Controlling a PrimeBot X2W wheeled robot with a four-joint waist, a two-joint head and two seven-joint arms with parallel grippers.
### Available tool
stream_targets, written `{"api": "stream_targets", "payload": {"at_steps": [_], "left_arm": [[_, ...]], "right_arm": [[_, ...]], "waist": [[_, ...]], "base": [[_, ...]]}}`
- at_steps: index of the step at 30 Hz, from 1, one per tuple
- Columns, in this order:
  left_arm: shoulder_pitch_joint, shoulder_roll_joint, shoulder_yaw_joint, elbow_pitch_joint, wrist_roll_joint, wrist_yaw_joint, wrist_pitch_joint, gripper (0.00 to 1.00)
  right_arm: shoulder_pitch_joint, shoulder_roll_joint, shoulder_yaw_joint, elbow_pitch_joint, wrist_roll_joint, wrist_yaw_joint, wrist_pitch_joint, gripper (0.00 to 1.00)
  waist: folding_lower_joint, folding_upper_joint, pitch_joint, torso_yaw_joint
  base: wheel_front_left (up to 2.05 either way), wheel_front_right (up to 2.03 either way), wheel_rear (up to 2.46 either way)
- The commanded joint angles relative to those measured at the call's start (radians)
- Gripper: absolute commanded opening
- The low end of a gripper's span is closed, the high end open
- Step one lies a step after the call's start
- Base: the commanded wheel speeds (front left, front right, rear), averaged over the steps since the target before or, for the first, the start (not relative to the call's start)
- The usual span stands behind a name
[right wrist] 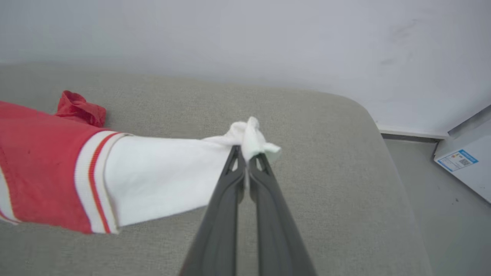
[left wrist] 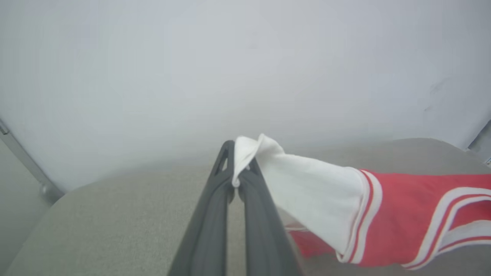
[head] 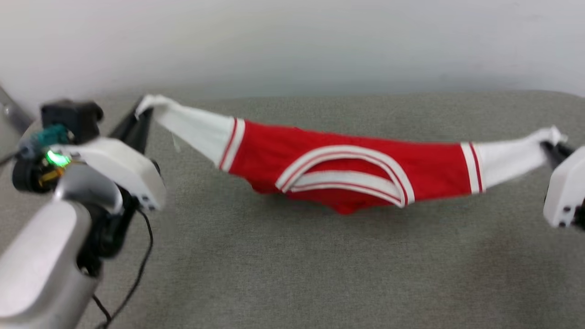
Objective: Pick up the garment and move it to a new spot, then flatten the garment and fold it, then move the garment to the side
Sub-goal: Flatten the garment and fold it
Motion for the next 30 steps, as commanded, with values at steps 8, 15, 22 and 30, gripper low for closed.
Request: {"api": "stream_targets", "payload": {"at_steps": [8, 15, 22, 30], "left_arm": [[-0.315, -0.041, 0.041, 0.169, 0.009, -0.086, -0.048, 0.0], [-0.612, -0.069, 0.071, 0.362, 0.046, -0.13, -0.114, 0.0], [-0.859, -0.059, 0.1, 0.518, 0.076, -0.156, -0.169, 0.0], [-1.083, -0.045, 0.13, 0.597, 0.083, -0.198, -0.223, 0.0]], "right_arm": [[-0.314, -0.024, -0.004, 0.068, -0.006, -0.001, -0.102, 0.0], [-0.603, -0.043, 0.013, 0.182, -0.055, -0.001, -0.201, 0.0], [-0.879, -0.066, 0.087, 0.33, -0.113, -0.001, -0.334, 0.0], [-1.155, -0.069, 0.15, 0.507, -0.151, -0.001, -0.499, 0.0]], "waist": [[-0.0001, -0.0001, 0.036, -0.013], [-0.0001, -0.0001, 0.158, -0.027], [-0.0001, -0.0001, 0.304, -0.056], [-0.0001, -0.0001, 0.502, -0.077]], "base": [[0.0, 0.0, 0.0], [0.0, 0.0, 0.0], [0.0, 0.0, 0.0], [0.0, 0.0, 0.0]]}}
